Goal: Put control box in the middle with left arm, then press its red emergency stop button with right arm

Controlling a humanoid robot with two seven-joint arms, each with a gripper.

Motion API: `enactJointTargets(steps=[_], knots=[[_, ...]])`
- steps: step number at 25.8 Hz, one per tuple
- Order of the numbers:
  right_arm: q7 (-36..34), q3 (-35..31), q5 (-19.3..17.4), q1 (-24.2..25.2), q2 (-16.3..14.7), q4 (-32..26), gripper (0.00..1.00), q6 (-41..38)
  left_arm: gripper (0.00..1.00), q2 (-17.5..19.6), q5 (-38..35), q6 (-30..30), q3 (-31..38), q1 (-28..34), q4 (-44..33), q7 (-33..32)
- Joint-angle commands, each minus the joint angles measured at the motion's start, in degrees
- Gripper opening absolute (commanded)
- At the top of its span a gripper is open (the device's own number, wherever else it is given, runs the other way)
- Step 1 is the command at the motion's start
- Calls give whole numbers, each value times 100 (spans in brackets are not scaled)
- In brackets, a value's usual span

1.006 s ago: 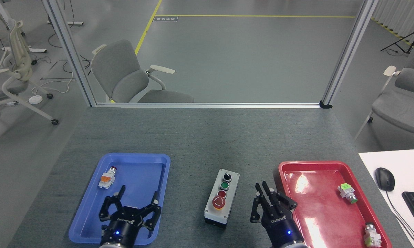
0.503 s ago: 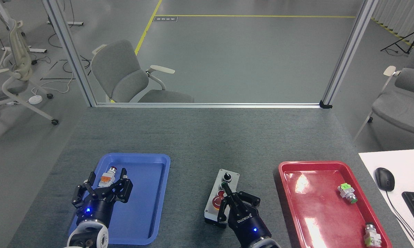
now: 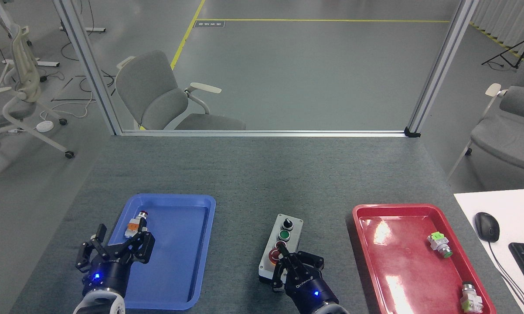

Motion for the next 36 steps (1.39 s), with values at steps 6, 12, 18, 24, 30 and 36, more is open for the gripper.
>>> enactJointTargets(steps=[6,12,18,24,30,36], knots=[[20,64,-31,-18,11,257,0,-49,99,35,14,-43,36,212,-324,-10],[20,108,-57,-18,11,336,0,-23,99,35,14,-43,45,212,-332,-10],[-76,179,-92,-9,2,204,0,-5,99,35,14,-43,45,212,-332,-10],[-779,82,-294,-18,-24,-332,0,-5,99,26,14,-43,45,212,-350,-18],[-797,-340,-417,52,-68,-359,37,65,99,35,-30,-43,9,221,-333,-18],[-797,-1298,-602,228,-340,-359,99,-14,99,44,-39,-43,1,326,-359,-10]])
